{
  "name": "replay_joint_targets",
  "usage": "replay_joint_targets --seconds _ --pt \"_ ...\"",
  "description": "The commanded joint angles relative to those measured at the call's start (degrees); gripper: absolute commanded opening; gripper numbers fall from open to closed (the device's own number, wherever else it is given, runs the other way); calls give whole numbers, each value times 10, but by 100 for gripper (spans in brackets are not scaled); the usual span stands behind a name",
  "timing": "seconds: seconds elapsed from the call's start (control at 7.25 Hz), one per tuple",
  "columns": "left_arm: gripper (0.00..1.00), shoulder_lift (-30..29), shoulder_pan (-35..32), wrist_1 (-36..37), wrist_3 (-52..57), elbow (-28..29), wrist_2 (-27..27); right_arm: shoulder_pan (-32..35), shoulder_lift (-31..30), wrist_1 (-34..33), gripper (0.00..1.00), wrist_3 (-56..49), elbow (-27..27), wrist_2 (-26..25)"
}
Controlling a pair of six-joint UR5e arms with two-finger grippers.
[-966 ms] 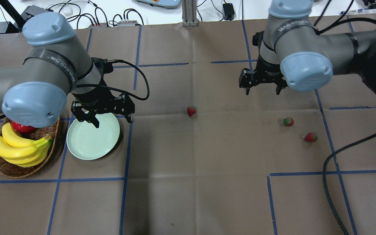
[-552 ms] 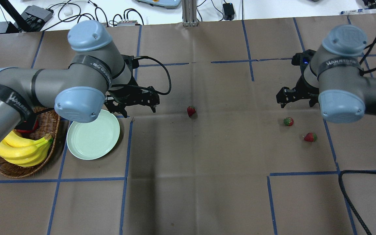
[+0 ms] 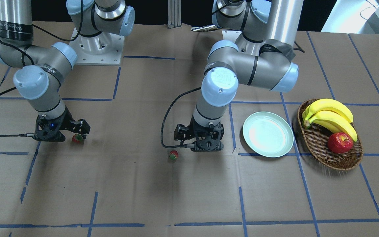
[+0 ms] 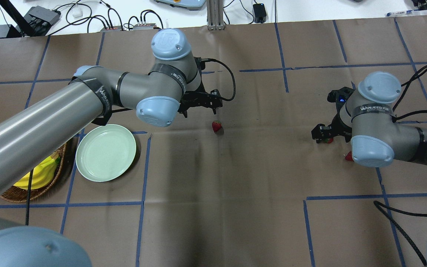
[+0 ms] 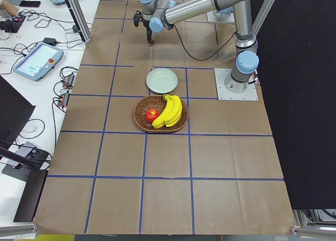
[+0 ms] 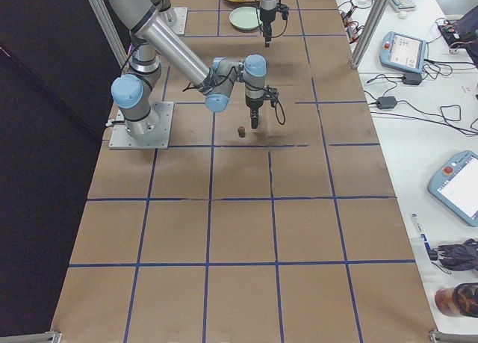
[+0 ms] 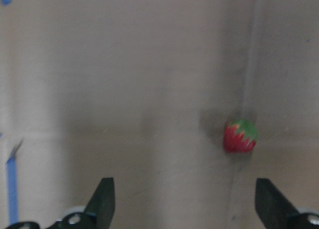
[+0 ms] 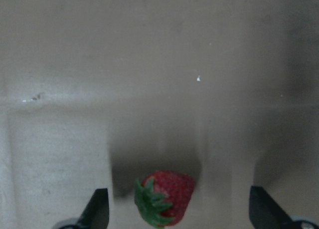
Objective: Collect all strawberries into plate
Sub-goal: 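Grasp a second strawberry with the right gripper while the left grasps the middle one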
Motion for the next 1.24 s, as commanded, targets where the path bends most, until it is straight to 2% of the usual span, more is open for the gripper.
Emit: replay_joint_targets --seconds 0.0,0.14,0.41,0.55,0.69,0.83,1.1 --pt "100 -52 -11 13 -3 19 2 9 2 -5 98 0 0 1" --pt "100 -64 -15 23 -4 20 1 12 3 -5 90 0 -1 1" --pt "100 -69 -26 24 -6 20 -5 11 3 -6 57 0 -4 1" --pt "100 -70 -32 24 -12 14 -5 11 3 -6 44 0 -4 1" --pt "89 -67 -32 24 -13 14 -5 11 3 -6 33 0 -4 1" --pt "67 -69 -32 24 -13 17 -6 11 2 -6 27 0 -5 1" --pt "14 -64 -32 21 -13 20 -3 11 -4 2 23 1 -41 -2"
